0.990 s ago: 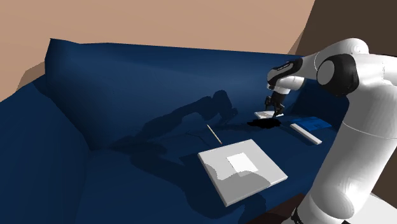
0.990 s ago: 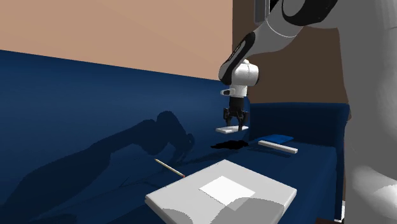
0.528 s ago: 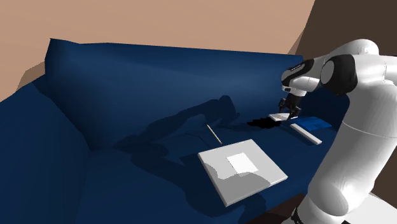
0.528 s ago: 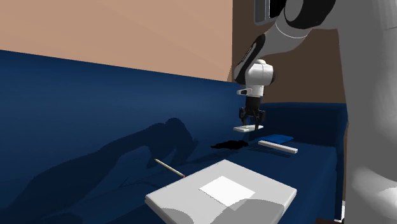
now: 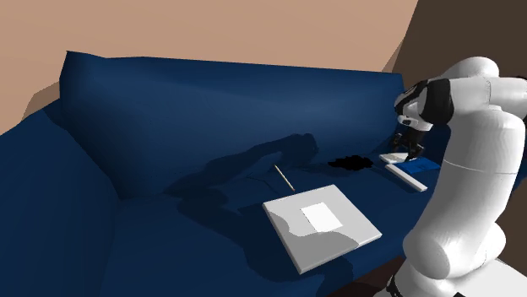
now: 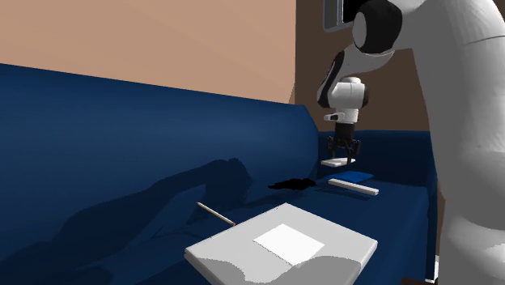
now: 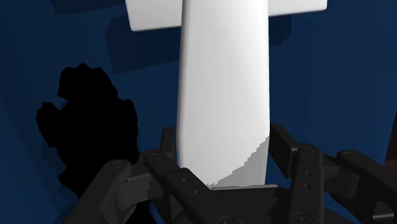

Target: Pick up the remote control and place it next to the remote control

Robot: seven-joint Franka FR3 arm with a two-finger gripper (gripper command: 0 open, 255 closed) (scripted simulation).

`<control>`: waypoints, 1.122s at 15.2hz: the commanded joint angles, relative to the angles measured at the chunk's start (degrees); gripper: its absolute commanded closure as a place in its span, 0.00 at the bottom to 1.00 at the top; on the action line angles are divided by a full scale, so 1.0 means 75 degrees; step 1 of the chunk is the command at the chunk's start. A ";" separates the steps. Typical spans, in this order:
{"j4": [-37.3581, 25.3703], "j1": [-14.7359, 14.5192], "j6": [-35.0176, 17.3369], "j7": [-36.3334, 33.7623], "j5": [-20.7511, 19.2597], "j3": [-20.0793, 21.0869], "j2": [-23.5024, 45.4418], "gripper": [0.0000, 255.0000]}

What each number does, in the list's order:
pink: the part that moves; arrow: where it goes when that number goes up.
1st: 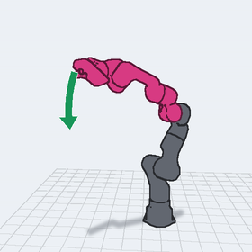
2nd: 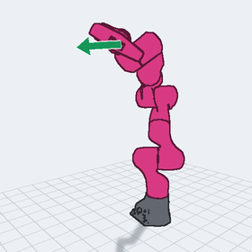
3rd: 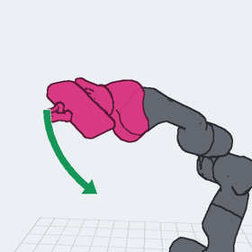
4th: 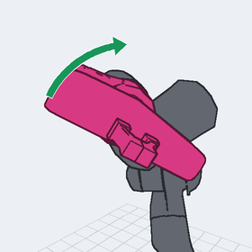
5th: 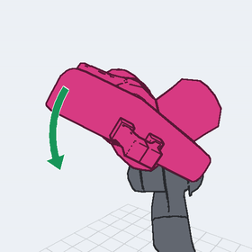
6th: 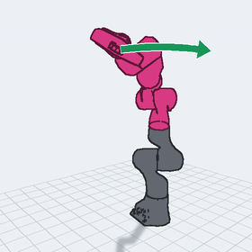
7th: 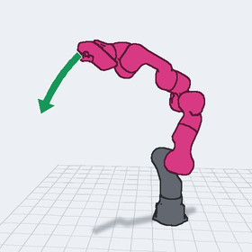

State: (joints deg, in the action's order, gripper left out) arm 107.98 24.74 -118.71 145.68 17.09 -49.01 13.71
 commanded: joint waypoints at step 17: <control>-0.3999 0.4257 0.2037 0.3163 0.1922 0.0399 0.3008 1.00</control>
State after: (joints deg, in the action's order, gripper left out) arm 80.10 54.93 -104.38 168.72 30.87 -46.38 34.95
